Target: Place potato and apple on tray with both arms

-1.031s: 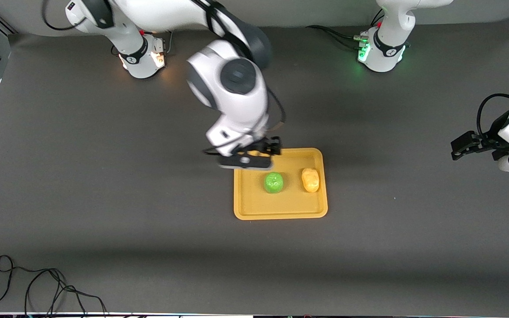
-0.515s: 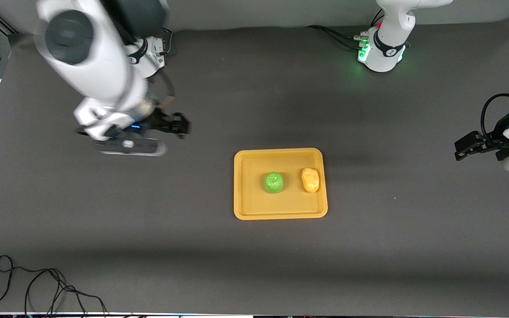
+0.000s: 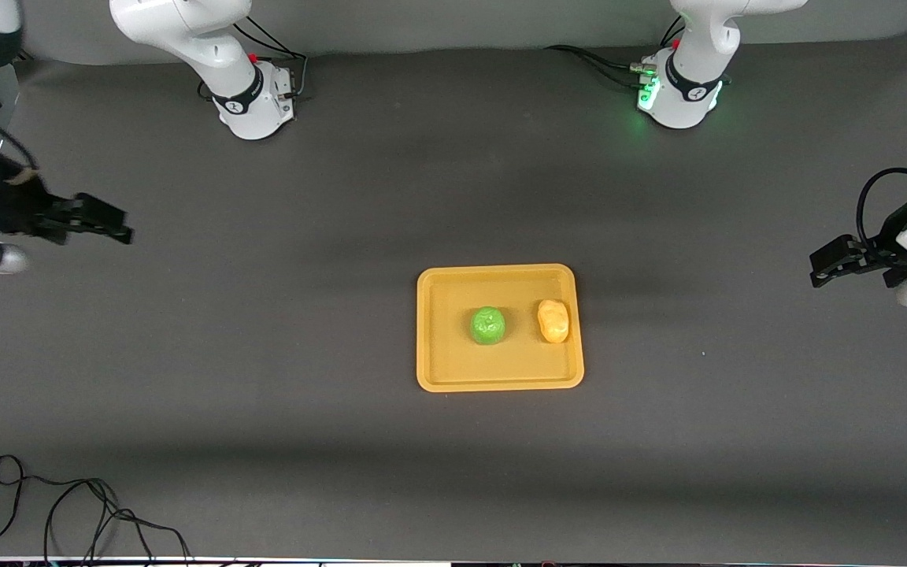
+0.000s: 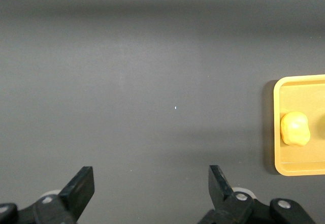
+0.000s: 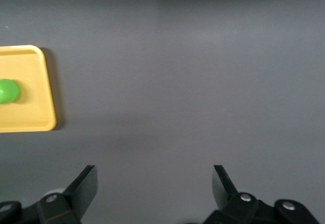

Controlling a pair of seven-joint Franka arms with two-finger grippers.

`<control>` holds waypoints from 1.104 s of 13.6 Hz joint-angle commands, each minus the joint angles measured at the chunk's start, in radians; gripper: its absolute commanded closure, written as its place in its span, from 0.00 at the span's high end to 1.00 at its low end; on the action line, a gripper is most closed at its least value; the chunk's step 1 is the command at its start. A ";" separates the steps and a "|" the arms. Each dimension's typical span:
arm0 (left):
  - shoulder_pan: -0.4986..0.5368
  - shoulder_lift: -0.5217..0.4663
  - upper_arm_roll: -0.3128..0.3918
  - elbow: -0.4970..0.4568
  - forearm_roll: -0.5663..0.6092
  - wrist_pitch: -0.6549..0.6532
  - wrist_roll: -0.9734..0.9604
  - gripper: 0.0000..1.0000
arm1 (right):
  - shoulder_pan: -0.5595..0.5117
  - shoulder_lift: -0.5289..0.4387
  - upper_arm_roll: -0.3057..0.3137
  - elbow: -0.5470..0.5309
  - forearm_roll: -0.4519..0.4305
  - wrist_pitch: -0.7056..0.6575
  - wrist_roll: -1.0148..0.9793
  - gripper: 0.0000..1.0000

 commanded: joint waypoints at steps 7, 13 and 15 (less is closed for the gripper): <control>-0.007 0.015 -0.007 0.034 0.009 -0.015 0.016 1.00 | -0.161 -0.021 0.060 -0.061 -0.036 0.072 -0.124 1.00; 0.004 0.017 -0.009 0.034 0.007 -0.021 0.016 1.00 | -0.154 -0.027 0.056 -0.075 -0.038 0.066 -0.124 1.00; 0.008 0.021 -0.006 0.031 0.001 -0.023 0.016 1.00 | -0.154 -0.027 0.056 -0.073 -0.036 0.067 -0.124 1.00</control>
